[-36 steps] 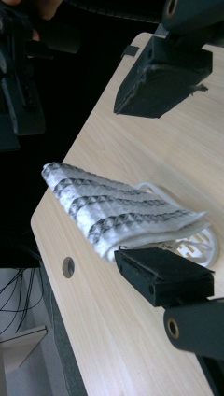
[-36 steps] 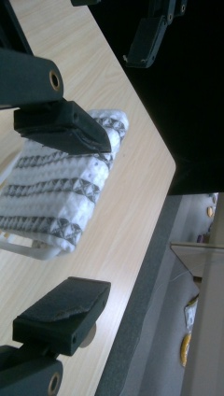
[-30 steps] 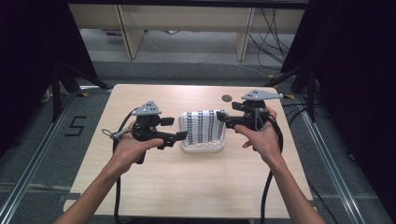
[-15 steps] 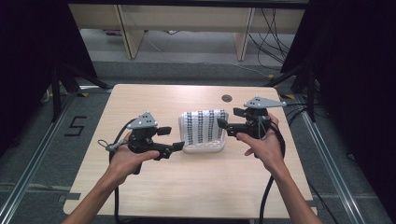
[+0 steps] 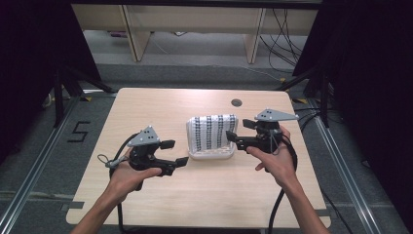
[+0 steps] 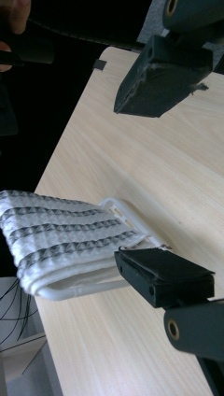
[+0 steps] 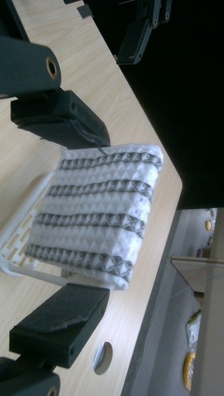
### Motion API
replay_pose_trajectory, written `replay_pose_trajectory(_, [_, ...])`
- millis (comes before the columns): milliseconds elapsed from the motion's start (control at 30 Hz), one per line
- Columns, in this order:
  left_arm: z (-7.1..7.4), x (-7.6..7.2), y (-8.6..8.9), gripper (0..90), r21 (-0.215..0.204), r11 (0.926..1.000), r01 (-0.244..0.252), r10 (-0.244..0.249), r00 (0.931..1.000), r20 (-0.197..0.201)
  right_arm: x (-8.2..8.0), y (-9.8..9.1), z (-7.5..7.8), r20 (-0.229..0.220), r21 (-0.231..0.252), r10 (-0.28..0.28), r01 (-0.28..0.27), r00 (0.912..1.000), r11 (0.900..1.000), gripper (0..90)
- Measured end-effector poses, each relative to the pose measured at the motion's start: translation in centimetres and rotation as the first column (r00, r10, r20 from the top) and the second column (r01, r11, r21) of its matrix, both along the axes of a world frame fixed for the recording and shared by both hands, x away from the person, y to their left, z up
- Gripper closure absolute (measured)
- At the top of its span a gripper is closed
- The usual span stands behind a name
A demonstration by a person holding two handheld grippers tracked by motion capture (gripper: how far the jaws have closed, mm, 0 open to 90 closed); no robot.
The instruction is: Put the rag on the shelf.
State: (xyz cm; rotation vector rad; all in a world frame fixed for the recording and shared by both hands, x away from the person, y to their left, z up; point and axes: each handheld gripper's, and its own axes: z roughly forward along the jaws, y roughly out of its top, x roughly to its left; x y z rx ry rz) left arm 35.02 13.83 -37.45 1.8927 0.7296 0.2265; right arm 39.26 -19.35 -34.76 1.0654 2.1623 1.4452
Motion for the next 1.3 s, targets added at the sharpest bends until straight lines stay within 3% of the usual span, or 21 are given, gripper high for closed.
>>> replay_pose_trajectory(67, [-0.3, -0.2, 0.0, 23.5, 0.005, 1.0000, 0.002, -0.002, 1.0000, -0.001, 0.0, -0.2, -0.2, 0.013, -0.009, 0.013, -0.013, 0.9998, 0.9999, 22.2])
replay_pose_trajectory(167, [-0.7, -0.7, 0.1, 22.8, -0.008, 0.9999, 0.007, -0.007, 0.9999, 0.007, -0.7, -0.2, -0.4, -0.018, 0.006, -0.003, 0.003, 0.9998, 1.0000, 21.0])
replay_pose_trajectory(400, [-0.9, -1.1, 0.4, 22.6, -0.019, 0.9998, 0.002, -0.001, 0.9998, 0.022, -1.3, -0.1, -0.7, -0.015, 0.027, 0.029, -0.029, 0.9995, 0.9992, 20.7])
replay_pose_trajectory(467, [-0.9, -1.3, 0.4, 22.6, -0.019, 0.9998, 0.005, -0.004, 0.9997, 0.024, -1.6, 0.0, -0.9, 0.007, 0.005, 0.026, -0.026, 0.9996, 0.9996, 20.7])
replay_pose_trajectory(567, [-1.0, -1.3, 0.5, 22.6, -0.019, 0.9998, 0.009, -0.008, 0.9994, 0.033, -1.9, 0.1, -0.9, -0.006, 0.014, 0.023, -0.023, 0.9997, 0.9996, 20.7])
replay_pose_trajectory(667, [-1.2, -1.5, 0.6, 22.6, -0.011, 0.9999, -0.002, 0.003, 0.9995, 0.032, -2.1, 0.0, -1.1, 0.017, 0.012, 0.029, -0.030, 0.9994, 0.9995, 20.7])
replay_pose_trajectory(833, [-2.0, -1.7, 0.9, 22.6, -0.007, 1.0000, 0.000, 0.000, 0.9996, 0.028, -2.5, 0.0, -1.4, 0.024, -0.003, 0.047, -0.047, 0.9986, 0.9989, 20.7])
replay_pose_trajectory(867, [-2.2, -1.8, 1.0, 22.5, 0.012, 0.9999, -0.010, 0.009, 0.9996, 0.027, -2.7, 0.0, -1.4, -0.002, 0.003, 0.040, -0.040, 0.9992, 0.9992, 20.8])
replay_pose_trajectory(1000, [-3.2, -1.8, 1.1, 22.5, 0.012, 0.9999, -0.006, 0.006, 1.0000, 0.001, -2.7, 0.1, -1.8, 0.017, 0.002, 0.047, -0.048, 0.9987, 0.9989, 20.8])
replay_pose_trajectory(1067, [-3.6, -1.8, 1.1, 22.5, 0.012, 0.9999, -0.004, 0.004, 1.0000, -0.008, -3.0, 0.2, -1.9, -0.017, 0.011, 0.039, -0.039, 0.9991, 0.9992, 20.7])
replay_pose_trajectory(1100, [-3.7, -1.8, 1.0, 22.5, 0.015, 0.9998, -0.013, 0.013, 0.9999, -0.007, -2.9, 0.1, -2.1, -0.007, 0.005, 0.047, -0.047, 0.9989, 0.9989, 20.6])
replay_pose_trajectory(1133, [-3.8, -1.8, 1.0, 22.5, 0.008, 0.9999, -0.010, 0.011, 0.9999, -0.009, -3.1, 0.1, -2.1, -0.025, 0.001, 0.037, -0.037, 0.9990, 0.9993, 20.6])
replay_pose_trajectory(1167, [-3.9, -1.9, 0.9, 22.5, 0.012, 0.9999, -0.008, 0.009, 0.9999, -0.009, -3.0, 0.1, -2.3, -0.002, 0.002, 0.045, -0.045, 0.9990, 0.9990, 20.6])
replay_pose_trajectory(1300, [-4.2, -2.1, 0.7, 22.5, 0.015, 0.9999, -0.003, 0.003, 0.9999, -0.015, -3.3, 0.0, -2.9, -0.021, 0.008, 0.046, -0.046, 0.9987, 0.9989, 20.3])
